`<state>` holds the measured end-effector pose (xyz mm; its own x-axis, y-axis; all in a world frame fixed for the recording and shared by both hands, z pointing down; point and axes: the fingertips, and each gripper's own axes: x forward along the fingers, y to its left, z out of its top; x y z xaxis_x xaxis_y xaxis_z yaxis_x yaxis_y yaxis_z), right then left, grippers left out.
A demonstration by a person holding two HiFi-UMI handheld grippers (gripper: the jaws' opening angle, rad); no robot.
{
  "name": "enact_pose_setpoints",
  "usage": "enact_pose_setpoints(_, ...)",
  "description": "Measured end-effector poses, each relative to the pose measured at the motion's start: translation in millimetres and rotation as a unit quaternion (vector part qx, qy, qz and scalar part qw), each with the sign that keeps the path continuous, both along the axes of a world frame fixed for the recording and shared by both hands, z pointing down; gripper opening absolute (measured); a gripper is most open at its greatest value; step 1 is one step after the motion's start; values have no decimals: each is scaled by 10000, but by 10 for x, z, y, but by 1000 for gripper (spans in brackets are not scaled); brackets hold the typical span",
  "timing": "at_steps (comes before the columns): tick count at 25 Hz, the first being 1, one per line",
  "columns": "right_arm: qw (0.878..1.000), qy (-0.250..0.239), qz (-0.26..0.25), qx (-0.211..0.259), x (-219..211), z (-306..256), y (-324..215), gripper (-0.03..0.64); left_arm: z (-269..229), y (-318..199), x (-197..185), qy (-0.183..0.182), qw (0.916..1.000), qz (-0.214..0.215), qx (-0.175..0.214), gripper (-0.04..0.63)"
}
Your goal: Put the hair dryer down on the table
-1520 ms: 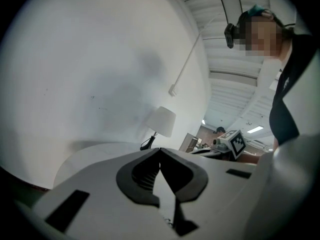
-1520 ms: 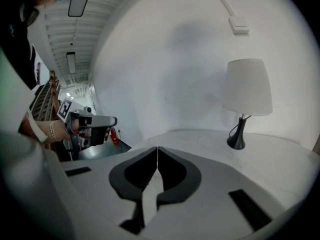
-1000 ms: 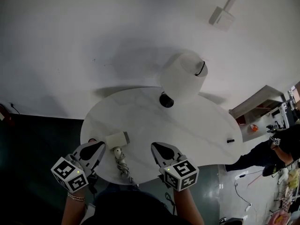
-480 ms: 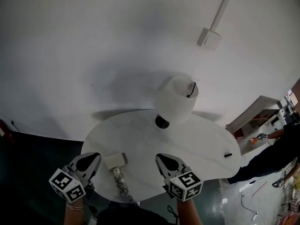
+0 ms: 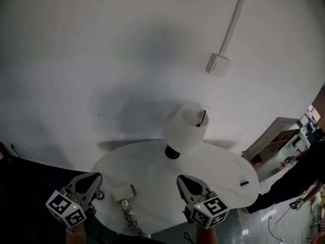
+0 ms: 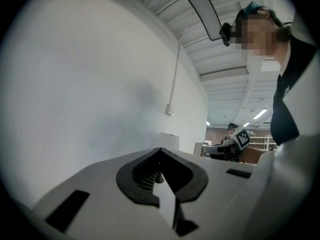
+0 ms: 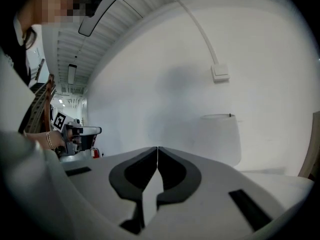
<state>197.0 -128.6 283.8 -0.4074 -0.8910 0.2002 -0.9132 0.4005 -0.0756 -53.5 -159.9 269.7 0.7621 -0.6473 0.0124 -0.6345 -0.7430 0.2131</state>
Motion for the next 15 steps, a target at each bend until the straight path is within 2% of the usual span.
enact_pose_setpoints(6,9991,-83,25,415,46,-256,-14,19,-164,-43,-24,21,9999,-31,155,17)
enact_pose_setpoints(10,9973,67,-26,737,38,-386,2,18,-213,-58,-56,12,9997,-66,215,17)
enact_pose_setpoints(15,9958,70,-45,916,-1,-512,4,18,-237,-81,-112,-47,9996,-135,240,17)
